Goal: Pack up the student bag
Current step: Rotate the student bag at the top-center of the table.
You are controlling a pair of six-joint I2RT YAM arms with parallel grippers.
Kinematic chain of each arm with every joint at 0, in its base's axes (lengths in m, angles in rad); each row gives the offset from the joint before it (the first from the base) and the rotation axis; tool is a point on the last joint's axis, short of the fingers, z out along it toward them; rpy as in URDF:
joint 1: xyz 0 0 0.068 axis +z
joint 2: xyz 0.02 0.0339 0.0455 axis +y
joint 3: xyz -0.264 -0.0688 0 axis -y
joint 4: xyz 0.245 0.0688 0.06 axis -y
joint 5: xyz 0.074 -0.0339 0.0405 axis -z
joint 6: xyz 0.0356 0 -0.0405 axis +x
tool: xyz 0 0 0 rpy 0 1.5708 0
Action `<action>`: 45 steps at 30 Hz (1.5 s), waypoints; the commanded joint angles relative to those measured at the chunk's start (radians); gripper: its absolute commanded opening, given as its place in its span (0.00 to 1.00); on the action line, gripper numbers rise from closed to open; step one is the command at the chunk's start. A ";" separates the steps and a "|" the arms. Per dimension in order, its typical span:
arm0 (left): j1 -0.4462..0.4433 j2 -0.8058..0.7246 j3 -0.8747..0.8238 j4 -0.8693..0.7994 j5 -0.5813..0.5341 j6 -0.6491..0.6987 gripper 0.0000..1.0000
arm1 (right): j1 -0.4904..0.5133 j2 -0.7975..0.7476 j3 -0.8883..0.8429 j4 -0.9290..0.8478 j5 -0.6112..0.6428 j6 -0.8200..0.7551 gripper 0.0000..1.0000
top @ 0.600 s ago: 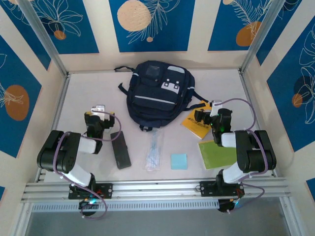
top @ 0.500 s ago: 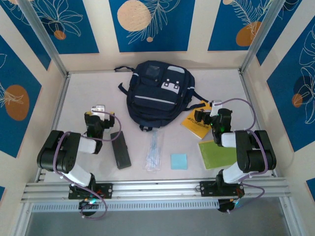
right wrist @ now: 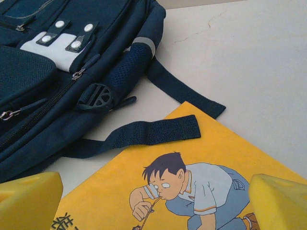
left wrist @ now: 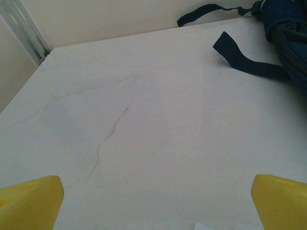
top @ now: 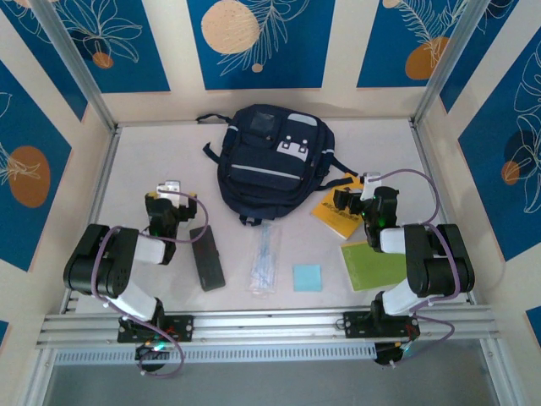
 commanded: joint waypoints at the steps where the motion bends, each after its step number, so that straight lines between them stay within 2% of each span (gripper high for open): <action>1: 0.016 -0.006 0.021 -0.010 0.004 -0.018 1.00 | -0.006 0.001 0.018 0.015 -0.010 -0.013 0.99; 6: 0.020 -0.006 0.020 -0.011 0.007 -0.022 1.00 | -0.005 -0.004 0.015 0.020 -0.007 -0.014 0.99; 9: 0.021 -0.010 0.011 0.008 -0.001 -0.019 1.00 | 0.001 -0.067 0.094 -0.162 0.030 -0.008 0.99; 11: 0.014 -0.057 0.012 -0.037 -0.009 -0.015 1.00 | 0.009 -0.109 0.152 -0.287 0.038 -0.017 0.99; 13: 0.002 -0.130 0.041 -0.151 -0.029 -0.004 1.00 | 0.020 -0.144 0.209 -0.411 0.060 0.008 0.99; 16: -0.011 -0.249 0.124 -0.387 -0.091 -0.027 1.00 | 0.021 -0.170 0.324 -0.641 0.071 0.142 0.99; 19: -0.016 -0.330 0.234 -0.647 -0.112 -0.143 1.00 | 0.023 -0.153 0.415 -0.818 0.042 0.304 1.00; 21: -0.028 -0.353 0.316 -0.836 -0.179 -0.275 1.00 | 0.030 -0.125 0.466 -0.906 -0.001 0.411 1.00; 24: -0.045 -0.368 0.384 -1.034 -0.164 -0.482 1.00 | 0.039 -0.065 0.536 -1.005 -0.072 0.534 1.00; 28: -0.110 -0.382 0.407 -1.170 -0.110 -0.675 1.00 | 0.039 0.042 0.619 -1.061 -0.192 0.633 0.99; 34: -0.240 -0.380 0.404 -1.215 -0.032 -0.795 1.00 | 0.040 0.274 0.855 -1.092 -0.306 0.622 0.87; 39: -0.333 -0.335 0.407 -1.231 0.018 -0.867 1.00 | 0.034 0.508 1.117 -1.196 -0.288 0.594 0.79; 45: -0.393 -0.290 0.411 -1.206 0.069 -0.924 1.00 | 0.039 0.690 1.314 -1.255 -0.231 0.629 0.79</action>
